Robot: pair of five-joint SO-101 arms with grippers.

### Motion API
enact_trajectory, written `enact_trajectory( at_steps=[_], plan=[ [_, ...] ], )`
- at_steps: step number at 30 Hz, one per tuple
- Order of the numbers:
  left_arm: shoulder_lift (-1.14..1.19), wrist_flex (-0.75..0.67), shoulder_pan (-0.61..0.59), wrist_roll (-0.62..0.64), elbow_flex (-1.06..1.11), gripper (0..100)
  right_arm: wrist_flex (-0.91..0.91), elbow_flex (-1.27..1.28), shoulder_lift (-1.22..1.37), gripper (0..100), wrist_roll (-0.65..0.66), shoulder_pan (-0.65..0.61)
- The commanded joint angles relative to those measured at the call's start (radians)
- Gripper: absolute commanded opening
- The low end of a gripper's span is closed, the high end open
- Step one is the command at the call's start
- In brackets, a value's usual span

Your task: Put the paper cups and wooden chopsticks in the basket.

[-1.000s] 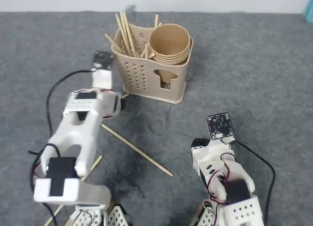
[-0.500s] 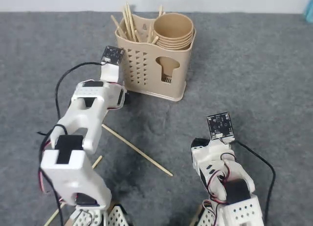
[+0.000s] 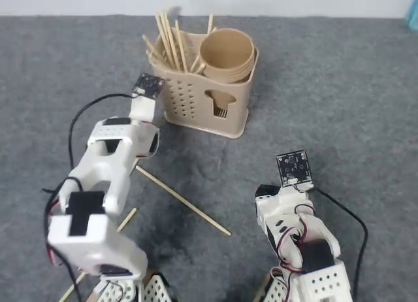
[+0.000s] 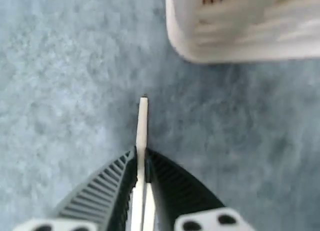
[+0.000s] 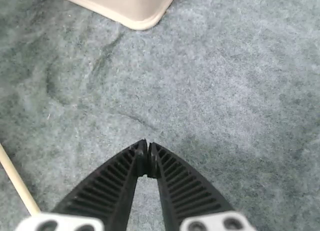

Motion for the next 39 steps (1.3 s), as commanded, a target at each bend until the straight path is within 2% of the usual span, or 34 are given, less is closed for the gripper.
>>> enact_trajectory(
  at_steps=[1, 9, 18, 22, 26, 34, 39],
  plan=[
    [-0.106, 0.017, -0.049, -0.023, 0.044, 1, 0.001, 0.020, -0.005, 0.9, 0.018, 0.007],
    [-0.235, 0.015, -0.201, -0.023, 0.054, 1, 0.001, 0.020, -0.005, 0.9, 0.018, 0.007],
    [-0.338, 0.014, -0.316, -0.015, 0.051, 1, 0.001, 0.020, -0.005, 0.9, 0.018, 0.007],
    [-0.427, -0.083, -0.373, 0.000, 0.067, 1, 0.001, 0.020, -0.005, 0.9, 0.018, 0.007],
    [-0.549, -0.196, -0.414, 0.091, 0.131, 1, 0.001, 0.020, -0.005, 0.9, 0.018, 0.007],
    [-0.910, -0.327, -0.410, 0.114, 0.394, 1, 0.001, 0.020, -0.005, 0.9, 0.018, 0.007],
    [-1.135, -0.356, -0.410, 0.203, 0.478, 1, 0.001, 0.020, -0.005, 0.9, 0.018, 0.007]
  ],
)
